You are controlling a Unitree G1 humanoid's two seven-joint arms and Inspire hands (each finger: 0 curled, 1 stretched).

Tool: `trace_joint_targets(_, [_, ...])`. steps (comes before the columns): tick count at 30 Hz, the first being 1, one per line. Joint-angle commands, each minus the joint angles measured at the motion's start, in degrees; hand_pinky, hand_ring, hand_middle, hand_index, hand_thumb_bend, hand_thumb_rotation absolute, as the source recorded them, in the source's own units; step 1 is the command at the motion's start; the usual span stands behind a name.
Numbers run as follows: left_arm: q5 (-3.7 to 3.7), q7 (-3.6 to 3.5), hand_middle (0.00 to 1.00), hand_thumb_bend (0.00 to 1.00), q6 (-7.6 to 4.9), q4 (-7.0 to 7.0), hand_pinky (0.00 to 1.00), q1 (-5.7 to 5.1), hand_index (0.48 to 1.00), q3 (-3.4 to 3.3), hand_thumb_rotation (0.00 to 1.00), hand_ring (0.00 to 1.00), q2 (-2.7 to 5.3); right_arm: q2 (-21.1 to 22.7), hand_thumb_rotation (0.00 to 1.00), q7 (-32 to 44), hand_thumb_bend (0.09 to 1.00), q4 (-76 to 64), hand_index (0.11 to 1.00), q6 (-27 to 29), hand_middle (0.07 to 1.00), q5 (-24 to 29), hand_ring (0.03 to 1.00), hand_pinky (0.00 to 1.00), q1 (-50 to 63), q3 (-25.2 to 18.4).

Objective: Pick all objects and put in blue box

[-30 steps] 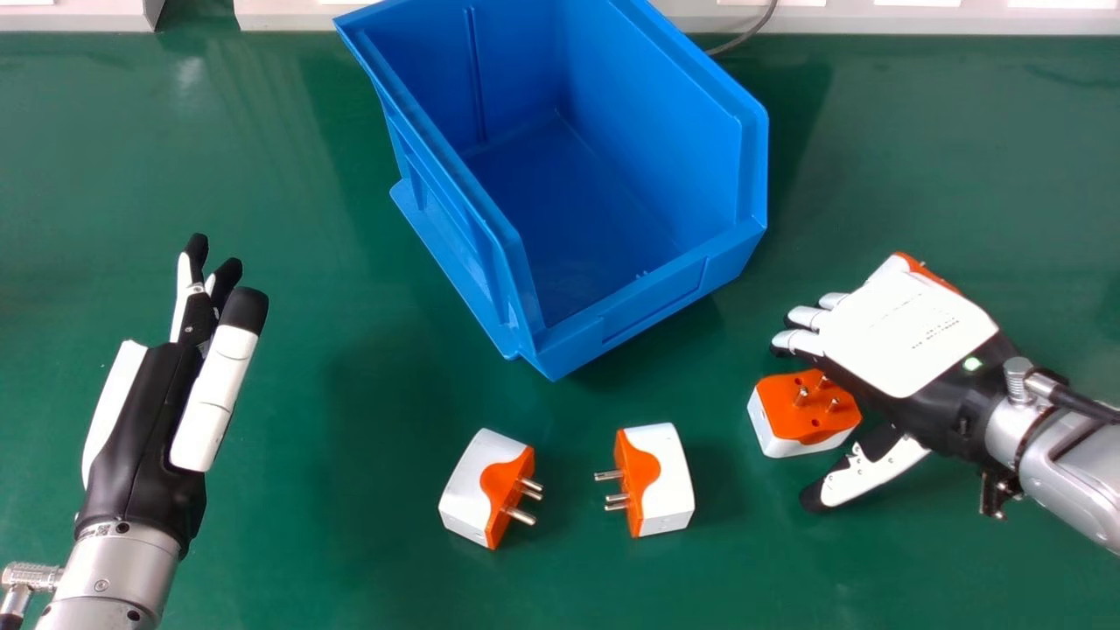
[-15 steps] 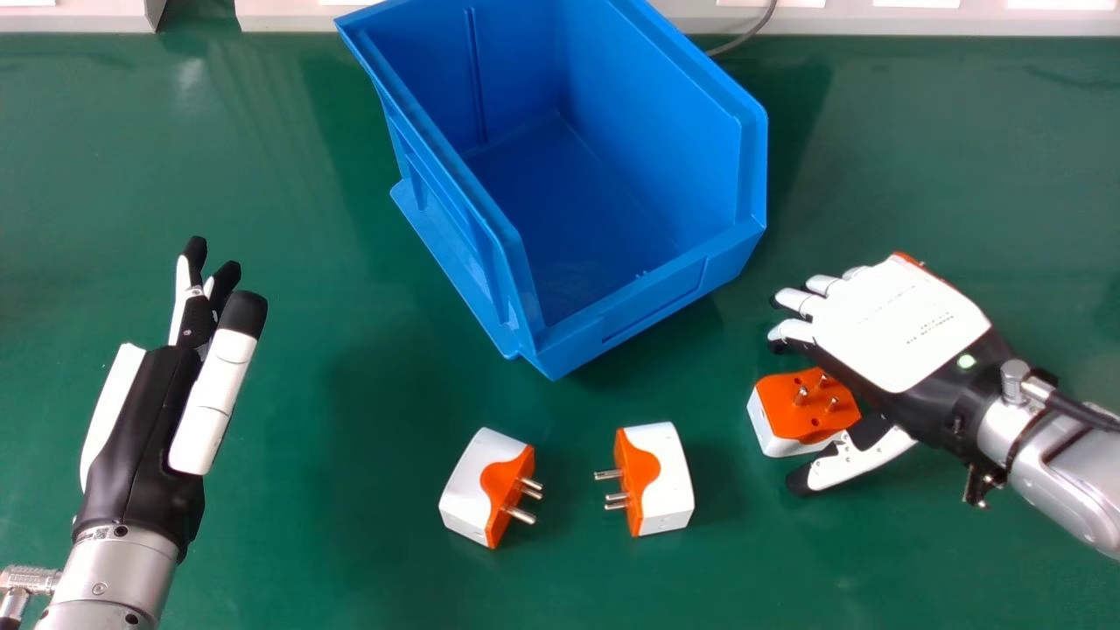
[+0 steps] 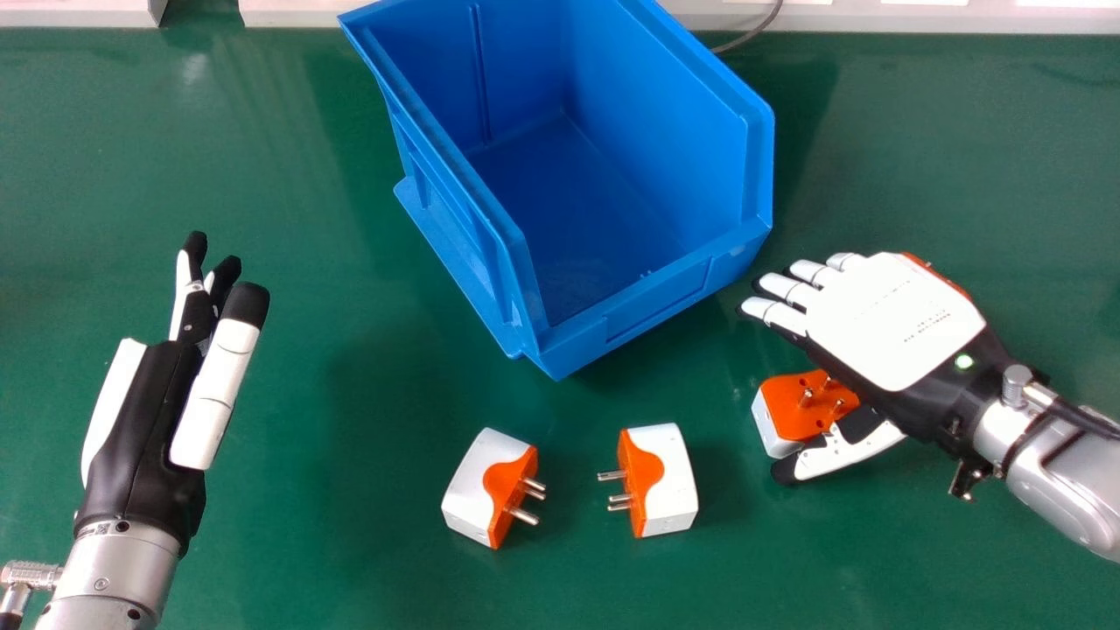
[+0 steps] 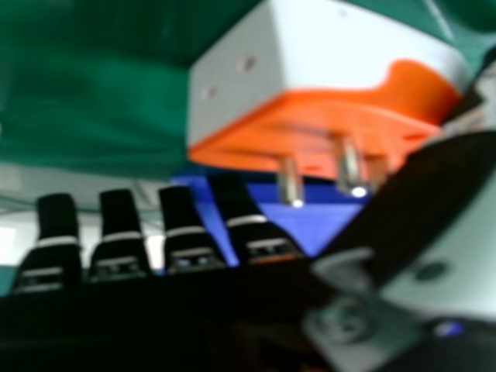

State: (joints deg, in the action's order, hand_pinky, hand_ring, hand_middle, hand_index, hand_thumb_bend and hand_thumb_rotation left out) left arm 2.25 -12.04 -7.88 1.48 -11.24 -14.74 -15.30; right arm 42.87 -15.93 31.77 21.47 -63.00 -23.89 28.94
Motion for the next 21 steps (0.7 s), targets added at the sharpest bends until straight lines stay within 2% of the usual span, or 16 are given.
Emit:
trace_joint_targets(1, [-0.13, 0.32, 1.0, 0.81, -0.26, 1.14, 1.0, 0.18, 1.0, -0.11, 1.0, 1.0, -0.92, 0.07, 0.12, 0.08, 0.514, -0.92, 0.476, -0.6, 0.105, 0.47, 0.052, 0.02, -1.62, -0.17])
trace_joint_targets(8, [0.04, 0.22, 1.0, 0.81, 0.1, 1.11, 1.0, 0.48, 1.0, -0.22, 1.0, 1.0, -1.06, 0.43, 0.11, -0.29, 0.513, -1.7, 0.476, -1.29, 0.111, 0.09, 0.059, 0.02, -1.46, -0.39])
trace_joint_targets(21, [0.11, 0.13, 1.0, 0.81, 0.71, 2.55, 1.0, -0.35, 1.0, -0.3, 1.0, 1.0, -1.66, 1.23, 0.12, 0.96, 0.514, -3.36, 0.477, -2.51, 0.116, 0.33, 0.062, 0.02, -0.92, 0.05])
